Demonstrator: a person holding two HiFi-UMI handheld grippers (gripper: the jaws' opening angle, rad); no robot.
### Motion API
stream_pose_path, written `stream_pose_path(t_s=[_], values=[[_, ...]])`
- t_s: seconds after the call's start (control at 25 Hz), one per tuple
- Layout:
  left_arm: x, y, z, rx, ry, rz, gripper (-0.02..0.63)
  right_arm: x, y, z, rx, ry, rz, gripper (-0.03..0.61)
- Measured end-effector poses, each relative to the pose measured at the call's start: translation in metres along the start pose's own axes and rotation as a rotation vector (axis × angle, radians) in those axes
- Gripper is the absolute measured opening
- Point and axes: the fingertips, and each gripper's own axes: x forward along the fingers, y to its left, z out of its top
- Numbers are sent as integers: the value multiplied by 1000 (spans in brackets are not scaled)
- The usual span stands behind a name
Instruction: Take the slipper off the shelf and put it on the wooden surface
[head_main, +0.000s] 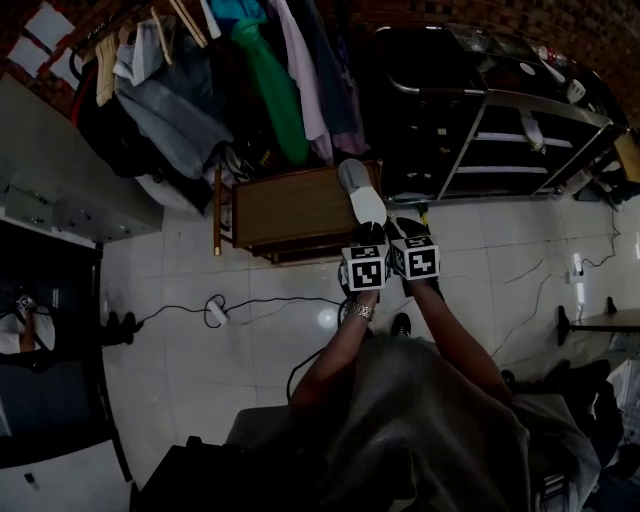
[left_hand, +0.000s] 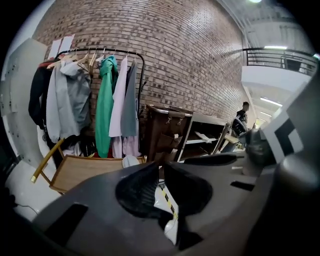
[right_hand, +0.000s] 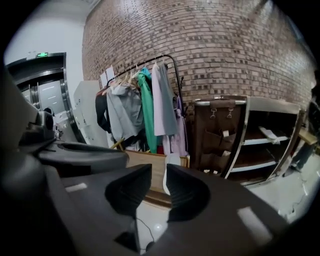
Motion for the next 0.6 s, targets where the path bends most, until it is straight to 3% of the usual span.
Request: stream_pose_path(t_s=[0.2,0.6], values=[[1,-11,24,21,-48,12,35,-12,-11,33,-21,-86,-2,81],[12,-32,29,40,-64,-11,35,-20,-27,36,-10,-93,27,81]])
